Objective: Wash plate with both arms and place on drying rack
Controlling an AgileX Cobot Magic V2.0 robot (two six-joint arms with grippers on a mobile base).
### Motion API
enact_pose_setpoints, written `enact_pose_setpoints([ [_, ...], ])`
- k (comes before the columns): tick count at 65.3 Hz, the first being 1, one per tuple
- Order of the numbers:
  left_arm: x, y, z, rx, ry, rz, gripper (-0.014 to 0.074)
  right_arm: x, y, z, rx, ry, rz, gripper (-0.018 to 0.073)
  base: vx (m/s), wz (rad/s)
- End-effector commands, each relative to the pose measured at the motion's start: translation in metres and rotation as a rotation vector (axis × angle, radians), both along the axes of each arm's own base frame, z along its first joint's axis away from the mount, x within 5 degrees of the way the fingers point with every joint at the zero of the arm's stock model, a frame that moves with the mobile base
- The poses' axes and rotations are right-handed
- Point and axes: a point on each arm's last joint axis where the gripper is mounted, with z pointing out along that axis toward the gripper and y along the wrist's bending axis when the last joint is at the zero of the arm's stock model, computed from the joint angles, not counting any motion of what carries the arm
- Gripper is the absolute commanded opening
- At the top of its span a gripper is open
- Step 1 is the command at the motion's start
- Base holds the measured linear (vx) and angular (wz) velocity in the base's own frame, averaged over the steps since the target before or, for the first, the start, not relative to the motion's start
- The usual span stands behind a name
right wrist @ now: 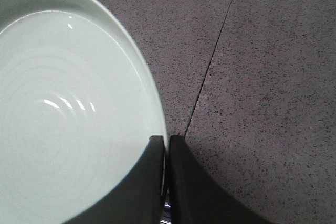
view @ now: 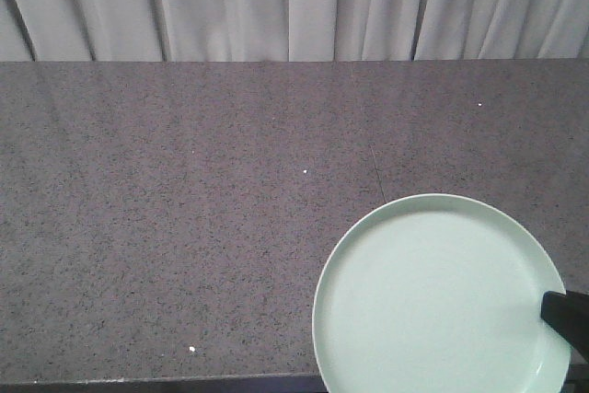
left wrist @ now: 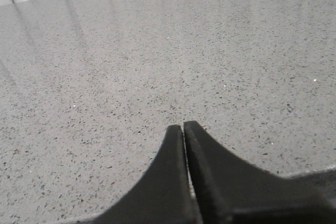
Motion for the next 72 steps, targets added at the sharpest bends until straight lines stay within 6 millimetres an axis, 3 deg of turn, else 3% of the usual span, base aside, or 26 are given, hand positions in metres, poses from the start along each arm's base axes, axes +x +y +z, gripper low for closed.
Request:
enact_pose_setpoints([
  [1,0.0003,-0.0006,0.0175,-0.016,-0.108,-0.006,-0.0006,0.0028,-0.0006,0.0118,0.040,-0.057,-0.031,-0.0001,0.00,0.00],
  [72,0.0003,-0.0006,0.0175,-0.016,-0.108,-0.006,-0.0006,0.0017,0.0007,0.0109,0.043,-0.043,-0.015,-0.0001,-0.01,0.05],
])
